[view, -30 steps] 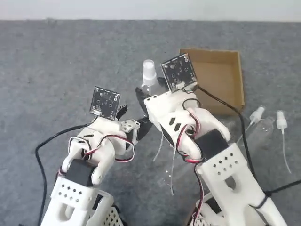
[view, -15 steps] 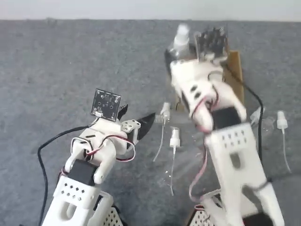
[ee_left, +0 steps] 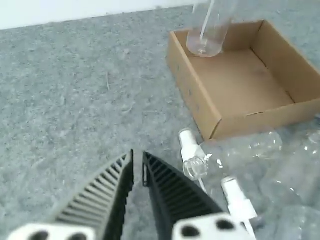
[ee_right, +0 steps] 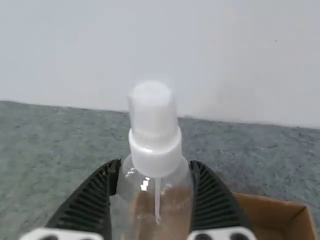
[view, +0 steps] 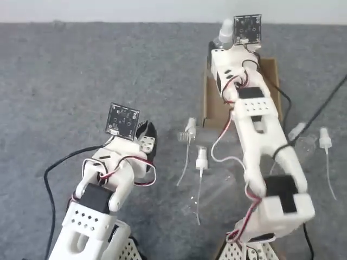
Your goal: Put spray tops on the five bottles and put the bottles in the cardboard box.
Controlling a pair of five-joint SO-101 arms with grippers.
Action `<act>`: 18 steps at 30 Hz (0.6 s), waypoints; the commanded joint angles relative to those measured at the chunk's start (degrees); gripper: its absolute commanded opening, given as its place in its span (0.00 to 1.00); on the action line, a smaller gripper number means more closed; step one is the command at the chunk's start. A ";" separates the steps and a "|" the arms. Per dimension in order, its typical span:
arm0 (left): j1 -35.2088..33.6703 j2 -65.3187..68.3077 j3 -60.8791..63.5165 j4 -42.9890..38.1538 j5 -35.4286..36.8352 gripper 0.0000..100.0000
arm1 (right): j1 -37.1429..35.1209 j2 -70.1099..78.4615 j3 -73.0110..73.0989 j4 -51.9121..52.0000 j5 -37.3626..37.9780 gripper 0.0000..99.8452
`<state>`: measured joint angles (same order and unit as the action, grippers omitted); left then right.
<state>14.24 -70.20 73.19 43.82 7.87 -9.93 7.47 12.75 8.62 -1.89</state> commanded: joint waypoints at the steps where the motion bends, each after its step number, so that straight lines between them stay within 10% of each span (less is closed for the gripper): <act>1: -0.44 -1.58 1.45 -5.36 -0.35 0.01 | 2.07 2.86 -6.77 -4.35 1.05 0.01; 18: -0.44 -1.58 4.62 -10.64 -0.35 0.01 | 1.98 21.32 -15.82 -7.34 1.05 0.01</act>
<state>14.24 -70.20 78.29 34.95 7.87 -8.18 29.54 0.26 2.55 -1.89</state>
